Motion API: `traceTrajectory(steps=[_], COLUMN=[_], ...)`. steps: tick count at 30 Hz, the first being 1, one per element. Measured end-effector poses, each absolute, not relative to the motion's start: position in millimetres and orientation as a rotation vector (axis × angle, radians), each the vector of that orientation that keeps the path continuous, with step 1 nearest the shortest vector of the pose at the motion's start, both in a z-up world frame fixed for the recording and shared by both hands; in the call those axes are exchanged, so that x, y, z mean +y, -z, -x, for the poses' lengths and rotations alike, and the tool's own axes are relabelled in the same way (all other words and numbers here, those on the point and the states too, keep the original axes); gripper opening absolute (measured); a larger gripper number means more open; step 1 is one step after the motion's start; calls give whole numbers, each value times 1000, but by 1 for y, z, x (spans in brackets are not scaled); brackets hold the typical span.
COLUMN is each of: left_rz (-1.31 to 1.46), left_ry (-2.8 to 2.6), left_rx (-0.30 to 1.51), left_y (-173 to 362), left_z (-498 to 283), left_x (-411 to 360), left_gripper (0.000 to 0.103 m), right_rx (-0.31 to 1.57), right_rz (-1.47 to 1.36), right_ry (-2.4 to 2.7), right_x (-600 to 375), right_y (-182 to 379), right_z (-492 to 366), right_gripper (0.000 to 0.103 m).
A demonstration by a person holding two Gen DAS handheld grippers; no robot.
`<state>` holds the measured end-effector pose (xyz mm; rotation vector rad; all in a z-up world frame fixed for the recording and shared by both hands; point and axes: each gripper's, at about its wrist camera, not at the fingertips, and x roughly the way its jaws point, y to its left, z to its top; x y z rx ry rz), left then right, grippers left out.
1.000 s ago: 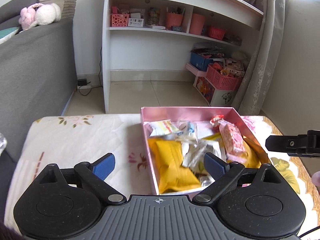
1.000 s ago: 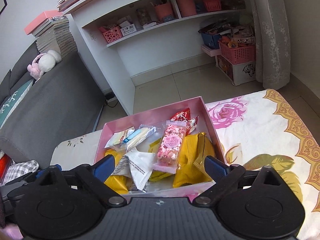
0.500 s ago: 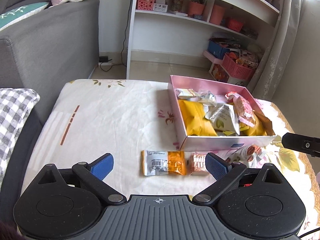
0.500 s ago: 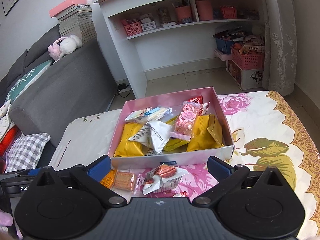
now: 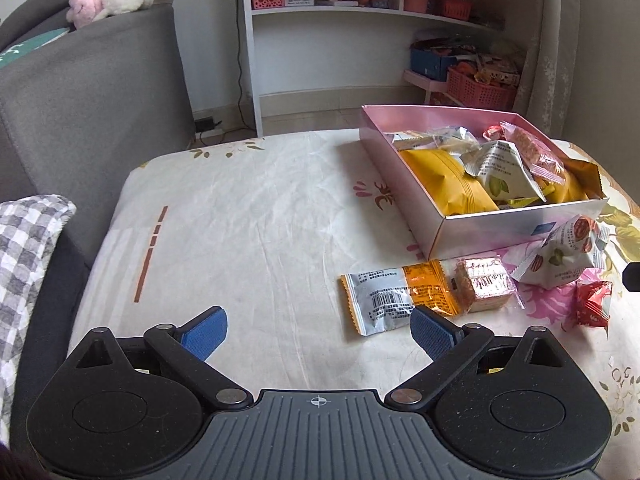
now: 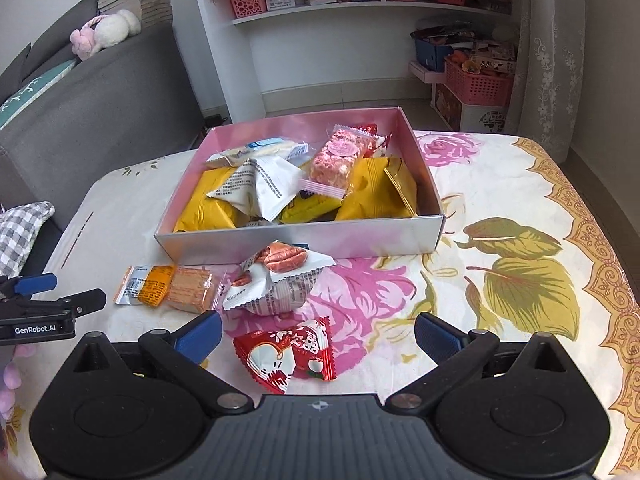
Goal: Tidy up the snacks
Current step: 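Withdraw both grippers from the box back over the remaining snacks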
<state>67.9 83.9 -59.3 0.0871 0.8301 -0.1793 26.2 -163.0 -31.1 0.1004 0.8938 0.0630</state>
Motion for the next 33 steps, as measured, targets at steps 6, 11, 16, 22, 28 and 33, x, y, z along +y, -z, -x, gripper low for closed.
traceTrajectory(steps=[6, 11, 16, 22, 28, 33], left_rz=[-142, -180, -235, -249, -274, -307], left_ry=[294, 382, 448, 499, 591, 652], left_rx=[792, 790, 808, 837, 870, 900], left_y=[70, 72, 82, 89, 86, 84], left_z=[-80, -89, -94, -89, -74, -56], left_x=[70, 55, 41, 35, 34, 31], left_gripper=[99, 99, 98, 96, 95, 95], right_rx=[926, 947, 980, 1012, 1058, 1071], right_rz=[-101, -71, -88, -133, -101, -60], right_ry=[-69, -117, -103, -67, -33, 11], right_x=[-164, -158, -161, -165, -170, -182], right_y=[41, 50, 61, 72, 78, 80], right_z=[-32, -33, -42, -55, -56, -52], right_gripper=[96, 96, 96, 96, 96, 96])
